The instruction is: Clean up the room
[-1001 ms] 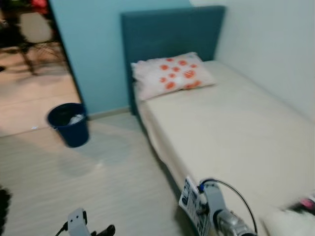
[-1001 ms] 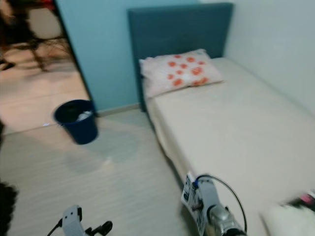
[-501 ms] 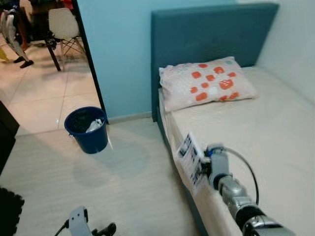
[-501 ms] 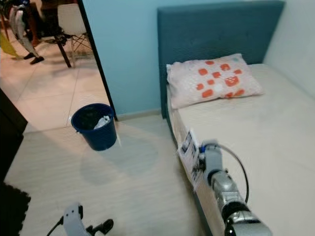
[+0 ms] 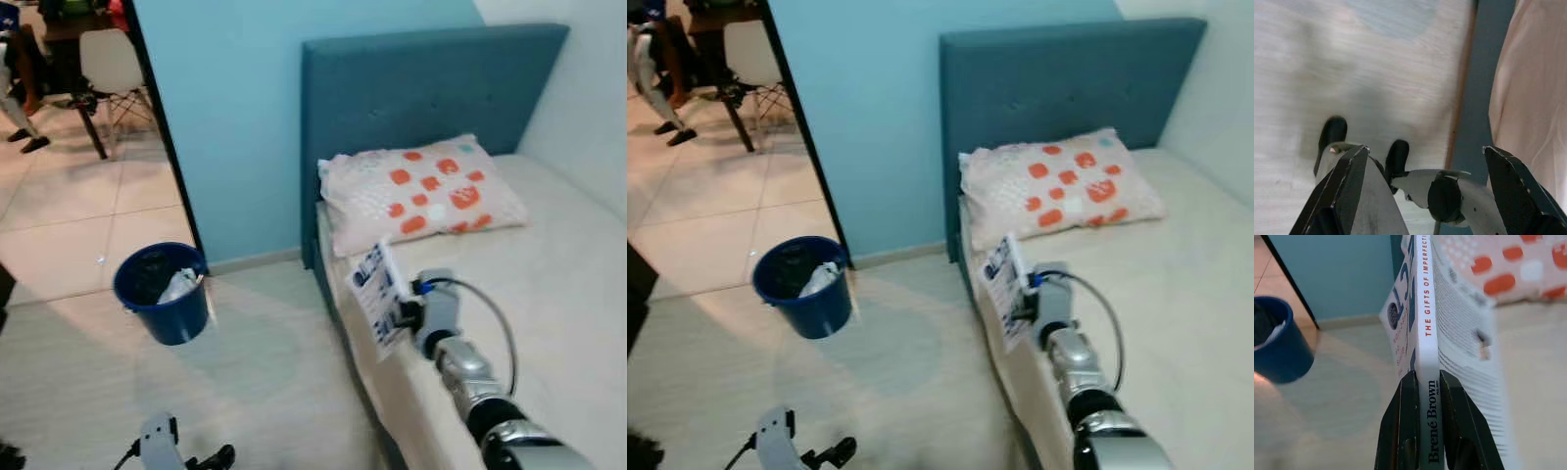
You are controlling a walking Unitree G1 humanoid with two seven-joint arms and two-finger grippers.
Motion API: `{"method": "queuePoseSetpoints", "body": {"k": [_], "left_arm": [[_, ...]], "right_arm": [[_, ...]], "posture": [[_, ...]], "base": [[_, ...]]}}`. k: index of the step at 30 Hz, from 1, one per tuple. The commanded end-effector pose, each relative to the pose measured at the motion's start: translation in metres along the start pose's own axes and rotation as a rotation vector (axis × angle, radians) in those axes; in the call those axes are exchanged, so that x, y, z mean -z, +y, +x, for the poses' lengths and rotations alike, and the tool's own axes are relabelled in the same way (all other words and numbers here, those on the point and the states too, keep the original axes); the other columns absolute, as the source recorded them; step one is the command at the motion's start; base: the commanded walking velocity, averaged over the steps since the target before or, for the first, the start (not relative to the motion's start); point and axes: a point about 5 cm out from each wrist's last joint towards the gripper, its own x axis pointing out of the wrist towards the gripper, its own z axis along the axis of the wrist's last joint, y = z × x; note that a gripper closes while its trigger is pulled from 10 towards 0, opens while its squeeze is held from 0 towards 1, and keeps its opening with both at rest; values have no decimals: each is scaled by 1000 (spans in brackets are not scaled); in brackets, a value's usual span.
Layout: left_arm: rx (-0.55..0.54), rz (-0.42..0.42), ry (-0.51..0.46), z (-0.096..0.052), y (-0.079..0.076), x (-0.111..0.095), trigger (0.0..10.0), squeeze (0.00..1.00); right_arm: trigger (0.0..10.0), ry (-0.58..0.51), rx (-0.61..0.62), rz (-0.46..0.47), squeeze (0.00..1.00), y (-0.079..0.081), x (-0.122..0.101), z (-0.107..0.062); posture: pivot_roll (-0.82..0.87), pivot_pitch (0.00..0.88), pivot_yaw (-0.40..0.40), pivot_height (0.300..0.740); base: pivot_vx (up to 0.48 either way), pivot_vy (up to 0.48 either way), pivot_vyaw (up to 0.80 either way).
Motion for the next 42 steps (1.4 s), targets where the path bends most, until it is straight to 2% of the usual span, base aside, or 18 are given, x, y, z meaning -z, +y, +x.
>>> {"method": "queuePoseSetpoints", "body": {"k": [1,6,16,20,27,29,33,35,36,39,40,42], "left_arm": [[-14,7,16,-2,5,2,10000,0],[-1,23,29,-2,3,4,10000,0],[-1,31,35,-2,4,4,10000,0],[-4,73,56,-2,4,7,10000,0],[-13,109,70,-3,4,9,10000,0],[-7,121,86,-3,5,11,10000,0],[-41,117,83,-4,7,11,10000,0],[-47,109,82,-4,8,11,10000,0],[-46,111,85,-4,8,11,10000,0],[-42,107,84,-4,7,12,10000,0],[-36,105,82,-4,7,12,10000,0],[-35,103,81,-4,6,12,10000,0]], "right_arm": [[10000,-26,-29,15,0,10,-3,2],[10000,-7,-16,17,0,8,-3,3],[10000,3,8,49,0,5,-2,3],[10000,6,-2,49,0,8,0,2],[10000,34,-35,54,0,12,5,2],[10000,49,-78,55,0,16,7,2],[10000,75,-194,116,0,28,11,1],[10000,76,-211,132,0,29,12,1],[10000,83,-240,175,0,32,13,1],[10000,99,-256,215,0,33,14,1],[10000,138,-253,231,0,31,17,0],[10000,156,-239,215,0,30,19,0]], "posture": [[-125,79,-10,740],[-124,78,-9,740],[-122,79,-4,740],[-121,80,-3,740],[-123,81,-5,740],[-126,80,-6,740],[-127,78,-7,740],[-127,78,-7,740],[-127,77,-9,740],[-128,76,-10,740],[-129,79,-10,740],[-129,79,-10,740]], "base": [[480,0,0],[480,0,0],[480,0,-795],[415,0,-139],[0,-140,0],[0,-431,0],[0,-321,0],[0,0,0],[0,0,0],[0,0,0],[0,0,0],[0,0,0]]}}
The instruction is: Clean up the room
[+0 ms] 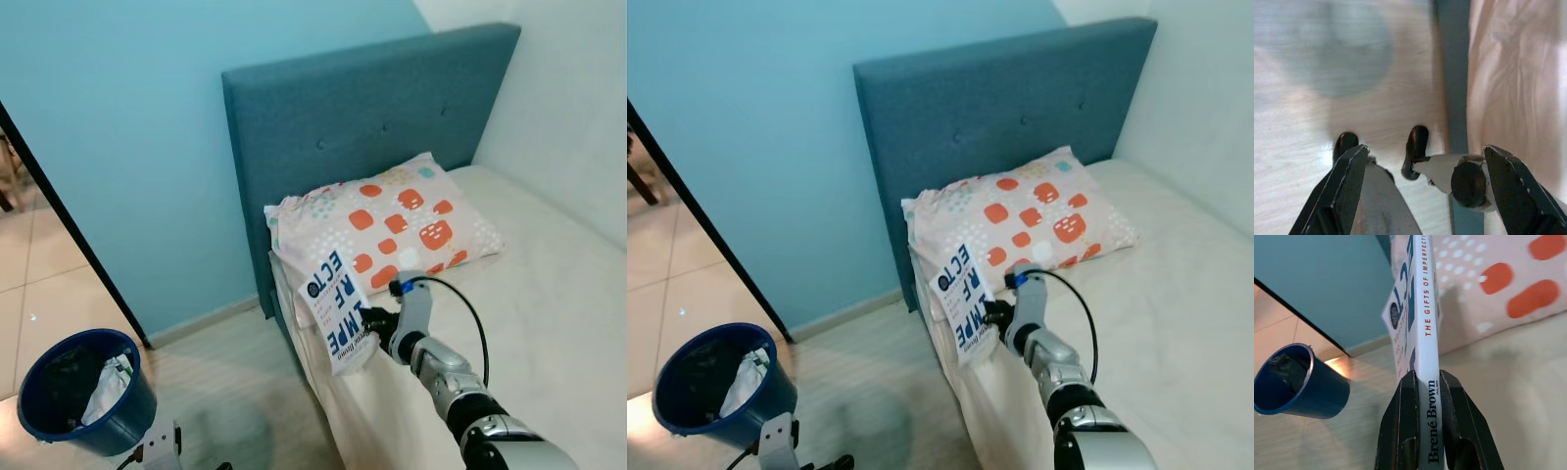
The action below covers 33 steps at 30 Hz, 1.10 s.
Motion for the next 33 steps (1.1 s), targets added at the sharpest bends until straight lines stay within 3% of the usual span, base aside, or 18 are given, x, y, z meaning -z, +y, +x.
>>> {"method": "queuePoseSetpoints", "body": {"k": [1,3,5,8,13,23,32,33], "left_arm": [[-10,-4,23,-2,3,7,10000,0],[-10,-4,22,-2,3,7,10000,0],[-12,-8,19,-2,3,7,10000,0],[-14,-12,17,-2,3,7,10000,0],[-20,-11,17,-4,6,9,10000,0],[-27,9,21,-9,15,14,10000,0],[-33,15,21,-16,27,19,10000,0],[-32,16,21,-19,31,22,10000,0]], "right_arm": [[10000,31,28,15,0,-4,4,-1],[10000,43,42,22,0,-6,5,-2],[10000,45,48,121,0,-7,7,-2],[10000,51,47,184,0,-7,9,-2],[10000,42,47,241,0,-8,7,-2],[10000,-78,-26,340,0,-16,-19,-3],[10000,-64,-188,307,0,0,-32,3],[10000,-46,-191,267,0,-2,-36,3]], "posture": [[-129,82,-11,740],[-129,82,-11,740],[-125,89,-14,740],[-119,98,-16,730],[-113,106,-15,715],[-80,146,-5,665],[-52,205,-4,630],[-40,237,-3,620]], "base": [[0,0,0],[0,0,0],[0,0,0],[0,0,0],[0,0,0],[0,0,0],[0,0,0],[0,0,0]]}}
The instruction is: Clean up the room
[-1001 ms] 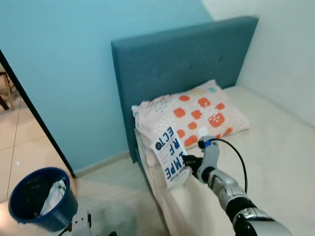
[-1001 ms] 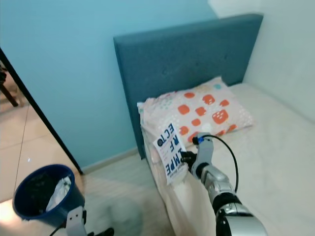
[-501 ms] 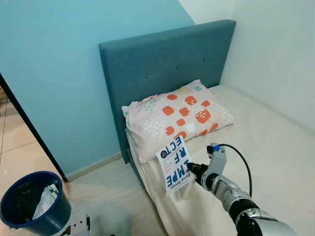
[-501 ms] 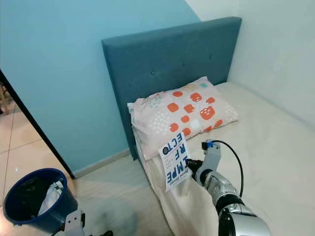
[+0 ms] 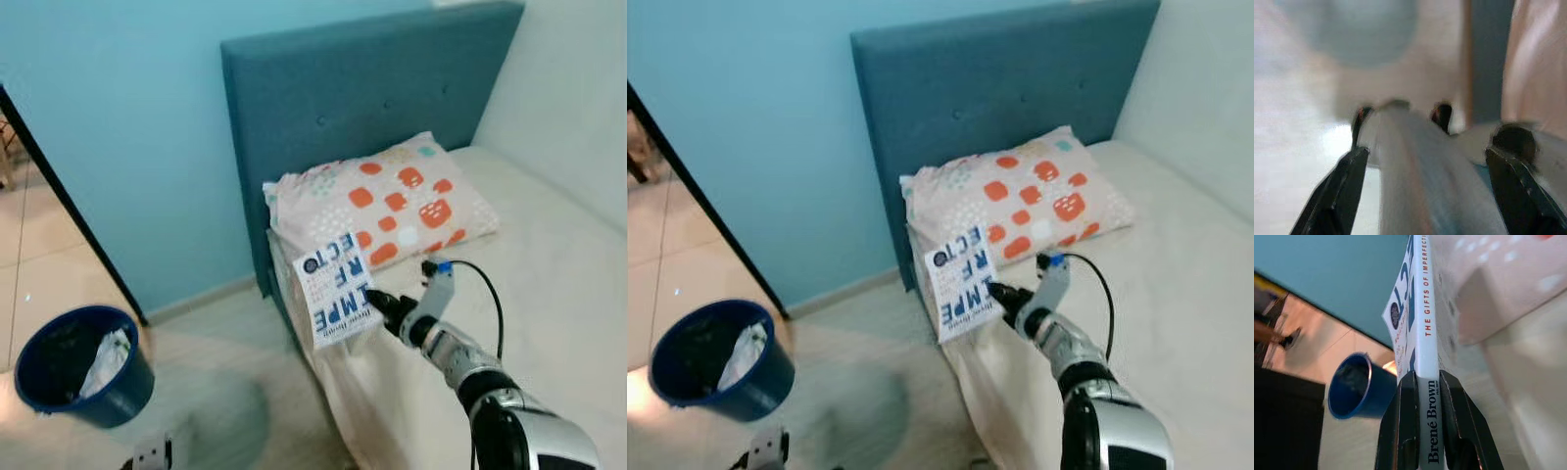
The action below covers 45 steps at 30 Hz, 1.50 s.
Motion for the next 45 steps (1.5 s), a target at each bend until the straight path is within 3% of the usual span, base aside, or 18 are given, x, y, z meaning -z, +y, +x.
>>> {"method": "queuePoseSetpoints", "body": {"k": [1,5,8,13,14,17,22,23,25,29,33,40,45], "left_arm": [[-21,-5,38,-8,11,12,10000,0],[-16,-2,33,-10,15,12,10000,0],[-4,4,8,-14,22,8,10000,0],[0,6,0,-15,23,7,10000,0],[21,17,-33,-18,28,2,10000,0],[28,21,-43,-20,31,2,10000,0],[29,27,-63,-26,38,1,10000,0],[29,27,-63,-26,38,1,10000,0],[31,29,-67,-29,41,3,10000,0],[31,33,-65,-32,43,5,10000,0],[39,38,-64,-35,45,9,10000,0],[48,44,-58,-37,45,12,10000,0],[49,47,-49,-37,45,14,10000,0]], "right_arm": [[10000,31,2,-25,0,-4,-2,-3],[10000,18,25,-44,0,-9,-14,-6],[10000,-21,73,-94,0,-19,-41,-15],[10000,-32,82,-103,0,-21,-47,-18],[10000,-70,171,-152,0,-32,-66,-28],[10000,-73,211,-184,0,-36,-71,-31],[10000,-68,353,-350,0,-45,-87,-40],[10000,-68,353,-350,0,-45,-87,-40],[10000,-51,401,-474,0,-44,-95,-40],[10000,-62,434,-552,0,-41,-105,-40],[10000,-114,544,-652,0,-40,-128,-45],[10000,-157,633,-679,0,-44,-149,-57],[10000,-121,627,-694,0,-49,-149,-63]], "posture": [[-39,242,-3,615],[-35,268,-2,600],[-18,315,3,575],[-18,315,3,565],[22,363,19,550],[24,366,20,540],[54,400,32,535],[54,400,32,535],[61,410,34,535],[64,421,35,535],[76,428,39,535],[71,433,40,535],[64,436,39,535]], "base": [[0,0,0],[0,0,0],[0,0,0],[0,0,0],[0,0,0],[0,0,0],[0,0,0],[0,0,0],[0,0,0],[0,0,0],[0,0,0],[0,0,0],[0,0,0]]}}
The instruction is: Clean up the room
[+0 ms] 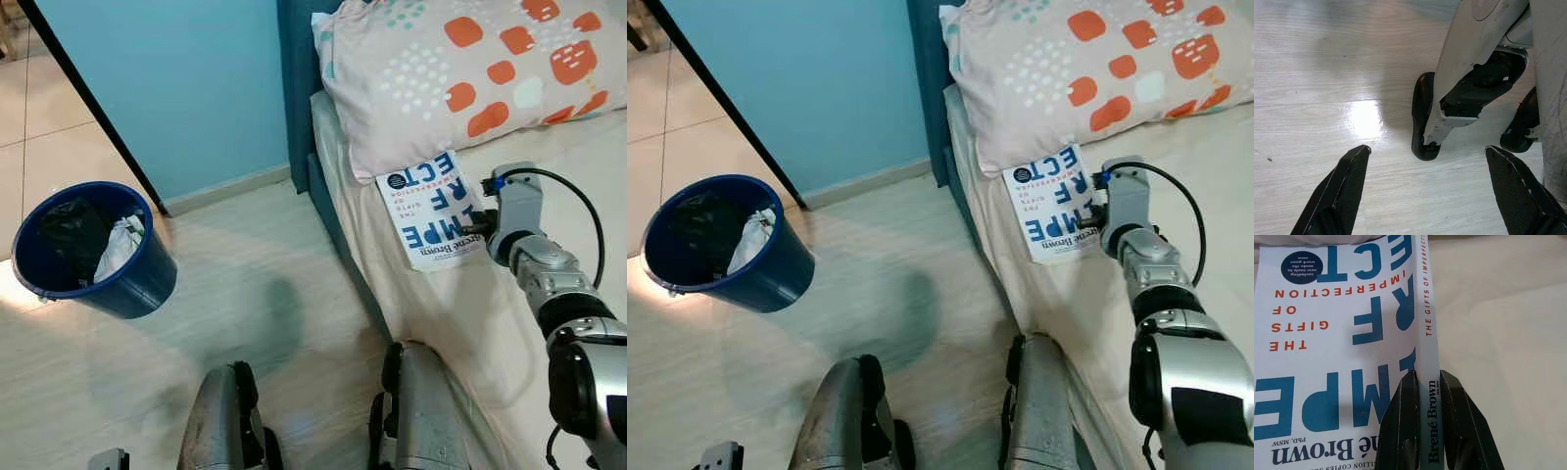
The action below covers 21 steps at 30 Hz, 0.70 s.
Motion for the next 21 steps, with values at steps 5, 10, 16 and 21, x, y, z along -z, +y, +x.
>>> {"method": "queuePoseSetpoints", "body": {"k": [5,10,16,21], "left_arm": [[-14,-18,69,-9,3,20,10000,0],[-10,-19,68,-9,1,20,10000,0],[-8,-24,69,-8,0,22,10000,0],[-6,-26,69,-9,0,23,10000,0]], "right_arm": [[10000,75,-11,-62,0,-9,14,-5],[10000,94,-54,-223,0,-2,14,-3],[10000,69,-49,-421,0,1,2,0],[10000,50,-44,-516,0,1,-7,1]], "posture": [[58,439,37,535],[49,441,31,535],[49,441,31,535],[45,449,28,535]], "base": [[0,0,0],[0,0,0],[0,0,0],[0,0,0]]}}
